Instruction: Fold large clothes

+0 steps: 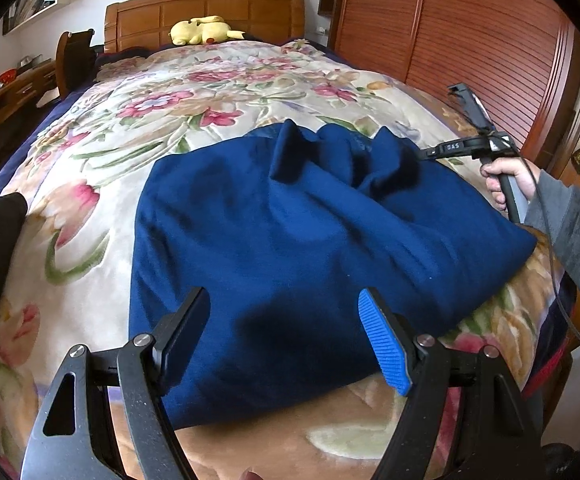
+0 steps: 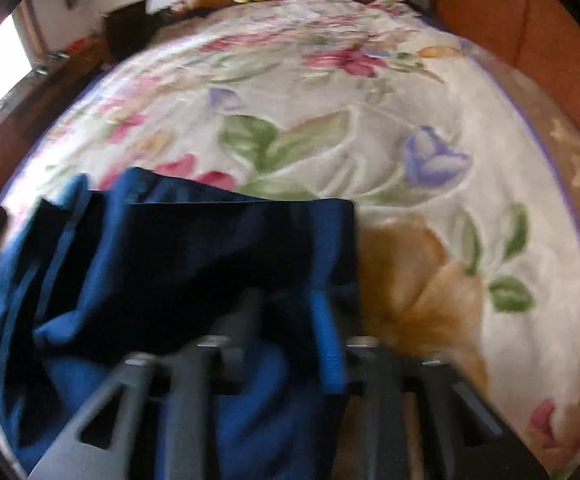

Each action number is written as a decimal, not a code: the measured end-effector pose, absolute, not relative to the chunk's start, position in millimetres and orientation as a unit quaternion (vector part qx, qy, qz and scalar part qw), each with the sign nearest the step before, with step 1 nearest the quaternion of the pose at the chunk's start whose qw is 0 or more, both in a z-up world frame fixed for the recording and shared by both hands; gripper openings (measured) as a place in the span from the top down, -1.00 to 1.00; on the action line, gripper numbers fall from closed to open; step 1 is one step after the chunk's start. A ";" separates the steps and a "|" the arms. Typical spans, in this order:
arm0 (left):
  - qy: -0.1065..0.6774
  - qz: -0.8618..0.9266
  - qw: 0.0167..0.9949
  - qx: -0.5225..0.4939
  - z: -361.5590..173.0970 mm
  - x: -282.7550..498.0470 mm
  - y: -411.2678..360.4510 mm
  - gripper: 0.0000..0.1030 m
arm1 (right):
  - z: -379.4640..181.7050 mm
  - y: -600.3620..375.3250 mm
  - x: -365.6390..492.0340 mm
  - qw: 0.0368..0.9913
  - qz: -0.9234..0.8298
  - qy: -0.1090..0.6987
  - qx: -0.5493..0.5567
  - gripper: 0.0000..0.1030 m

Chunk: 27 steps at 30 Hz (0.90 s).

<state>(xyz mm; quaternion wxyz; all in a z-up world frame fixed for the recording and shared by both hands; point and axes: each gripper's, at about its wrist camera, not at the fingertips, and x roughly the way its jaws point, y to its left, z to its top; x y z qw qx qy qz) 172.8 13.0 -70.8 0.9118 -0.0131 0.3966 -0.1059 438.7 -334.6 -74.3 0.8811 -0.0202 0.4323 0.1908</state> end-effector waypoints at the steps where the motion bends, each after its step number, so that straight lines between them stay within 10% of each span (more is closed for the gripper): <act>1: 0.396 -0.106 0.912 -0.012 -70.2 172.3 11.5 -0.50 | -70.2 -335.4 436.4 0.889 0.188 0.417 -0.033 0.99; 12: 0.390 -0.118 0.913 -0.008 -62.6 162.6 -1.6 -0.50 | -48.4 -411.7 424.9 0.923 0.086 0.375 0.025 0.99; 19: 0.391 -0.114 0.913 -0.003 -60.3 152.2 -2.8 -0.50 | -60.6 -379.6 426.6 0.904 0.131 0.407 0.011 0.20; 27: 0.395 -0.093 0.914 -0.008 -60.1 142.6 13.4 -0.50 | -97.2 -391.4 459.0 0.872 0.137 0.460 0.098 0.15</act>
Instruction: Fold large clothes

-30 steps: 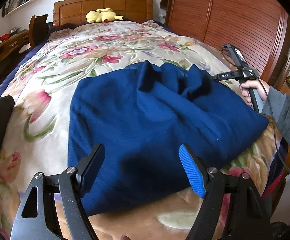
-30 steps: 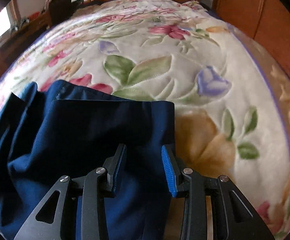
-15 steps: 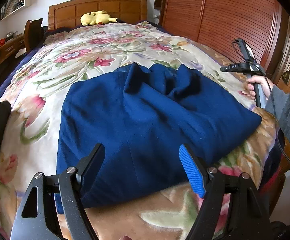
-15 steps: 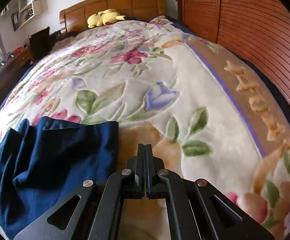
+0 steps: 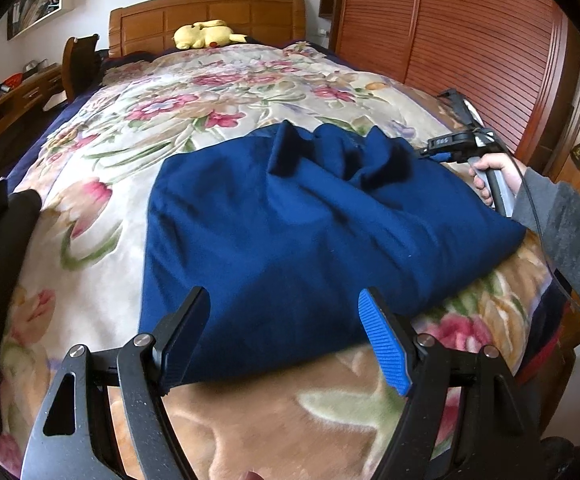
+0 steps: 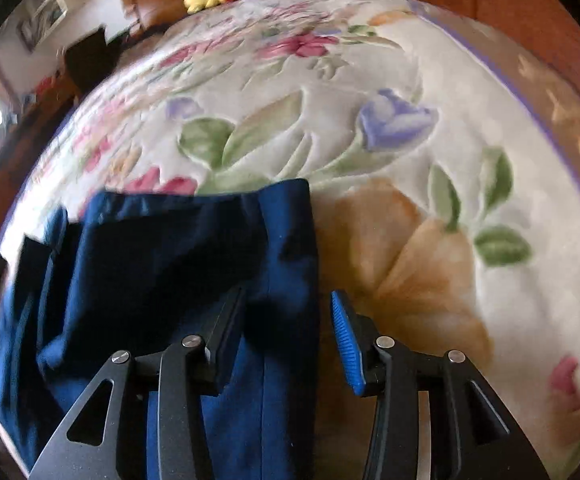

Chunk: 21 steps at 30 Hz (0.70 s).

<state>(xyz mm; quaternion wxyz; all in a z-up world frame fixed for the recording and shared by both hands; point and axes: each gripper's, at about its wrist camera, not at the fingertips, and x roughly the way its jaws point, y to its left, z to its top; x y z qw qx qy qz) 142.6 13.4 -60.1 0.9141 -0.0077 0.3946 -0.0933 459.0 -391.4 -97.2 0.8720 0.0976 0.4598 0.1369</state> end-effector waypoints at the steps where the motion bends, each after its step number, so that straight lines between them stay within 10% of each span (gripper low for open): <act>1: 0.396 -0.092 0.914 -0.008 -61.2 143.3 13.7 -0.50 | -97.5 -393.2 459.2 0.869 0.148 0.461 0.105 0.36; 6: 0.401 -0.094 0.911 -0.013 -67.5 147.8 14.0 -0.50 | -86.7 -395.0 448.3 0.873 0.202 0.437 0.079 0.93; 16: 0.396 -0.123 0.910 -0.008 -66.7 153.9 -5.6 -0.50 | -77.5 -424.8 438.7 0.907 0.086 0.412 0.018 0.94; 21: 0.395 -0.127 0.910 -0.008 -66.7 153.7 -8.7 -0.50 | -69.7 -408.9 410.5 0.908 0.107 0.404 -0.014 0.57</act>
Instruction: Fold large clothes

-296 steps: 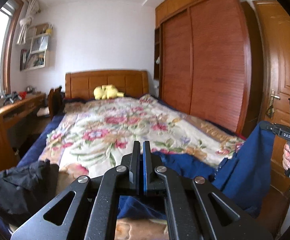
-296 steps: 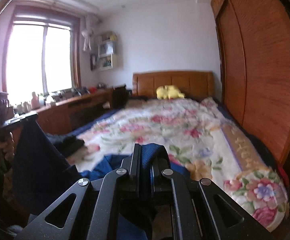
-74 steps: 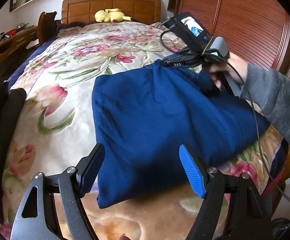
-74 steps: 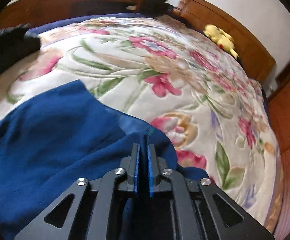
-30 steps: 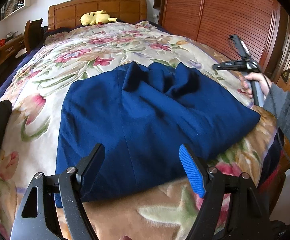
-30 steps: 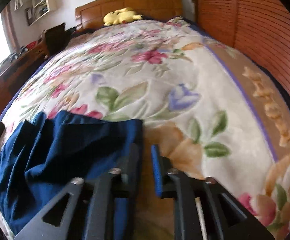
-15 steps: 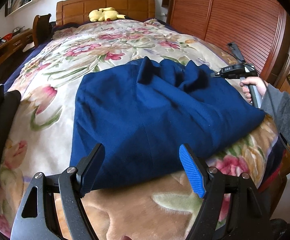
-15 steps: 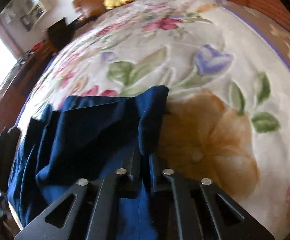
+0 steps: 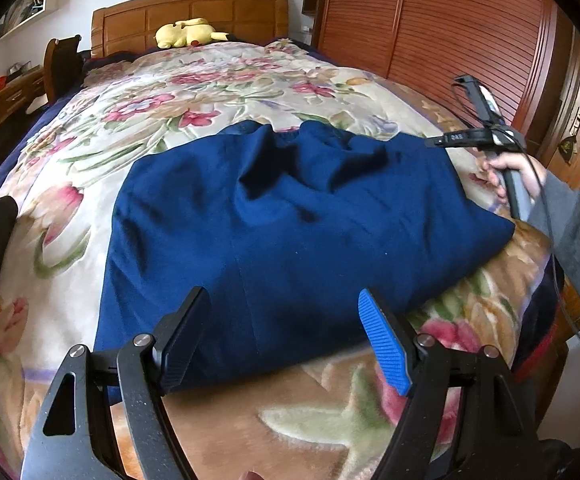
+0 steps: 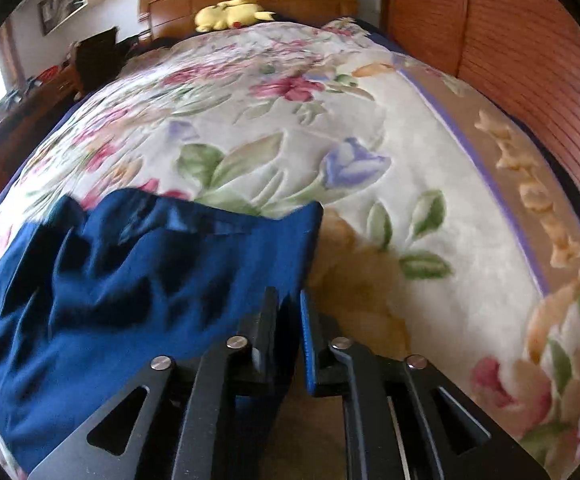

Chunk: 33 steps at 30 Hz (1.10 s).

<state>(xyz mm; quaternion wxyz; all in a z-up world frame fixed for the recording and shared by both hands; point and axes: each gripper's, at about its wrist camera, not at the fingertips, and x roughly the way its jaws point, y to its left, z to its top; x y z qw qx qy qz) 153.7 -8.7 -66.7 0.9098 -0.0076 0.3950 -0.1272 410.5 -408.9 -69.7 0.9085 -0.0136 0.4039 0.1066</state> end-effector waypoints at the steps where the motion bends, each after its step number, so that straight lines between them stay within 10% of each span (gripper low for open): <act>1: 0.396 -0.128 0.909 -0.009 -67.7 153.4 -8.0 -0.50 | -68.0 -406.7 400.9 0.910 0.115 0.398 -0.016 0.43; 10: 0.399 -0.126 0.908 -0.012 -72.4 156.3 -3.1 -0.50 | -66.7 -414.6 296.3 0.912 0.158 0.378 0.001 0.09; 33: 0.408 -0.122 0.905 0.009 -67.3 148.2 -5.9 -0.50 | -75.0 -418.6 260.1 0.904 0.170 0.391 0.041 0.03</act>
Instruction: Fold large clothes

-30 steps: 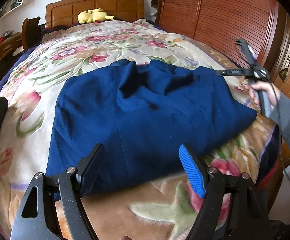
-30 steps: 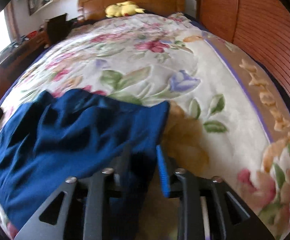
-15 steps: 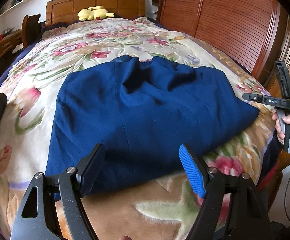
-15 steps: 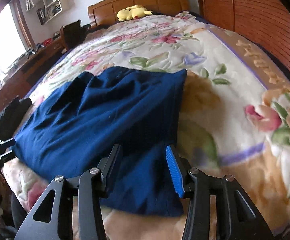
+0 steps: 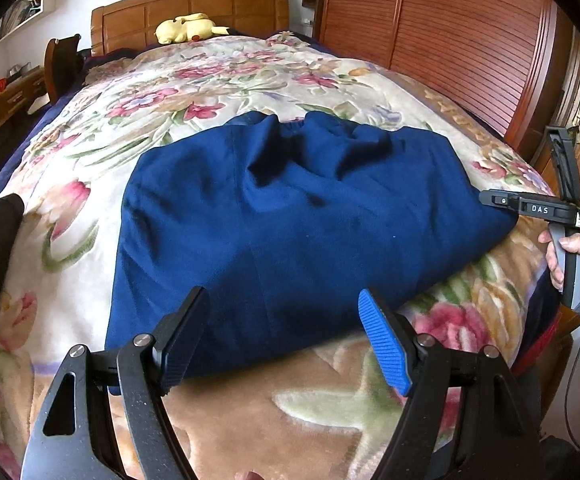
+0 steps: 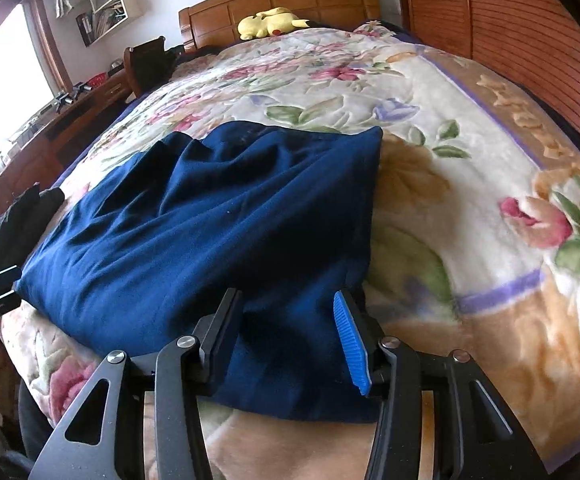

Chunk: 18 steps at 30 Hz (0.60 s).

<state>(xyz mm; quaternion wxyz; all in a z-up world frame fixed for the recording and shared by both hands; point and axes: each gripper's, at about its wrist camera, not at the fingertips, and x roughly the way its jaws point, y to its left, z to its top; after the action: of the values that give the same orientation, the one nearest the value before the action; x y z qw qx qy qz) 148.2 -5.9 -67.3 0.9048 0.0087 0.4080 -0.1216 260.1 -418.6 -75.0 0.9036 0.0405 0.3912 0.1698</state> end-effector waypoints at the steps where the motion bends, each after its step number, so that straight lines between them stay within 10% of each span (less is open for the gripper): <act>1: 0.409 -0.121 0.904 0.013 -66.3 148.3 -8.2 -0.50 | -75.8 -419.1 259.6 0.904 0.169 0.392 0.040 0.01; 18: 0.393 -0.122 0.909 0.066 -40.5 146.1 -51.5 -0.50 | -98.3 -438.3 248.4 0.898 0.183 0.396 0.062 -0.21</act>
<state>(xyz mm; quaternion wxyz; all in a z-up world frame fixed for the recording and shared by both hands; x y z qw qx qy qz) 146.1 -51.5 -40.5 0.9092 0.0664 0.3926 -0.1216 248.4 -438.3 -98.3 0.8979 0.0619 0.3958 0.1825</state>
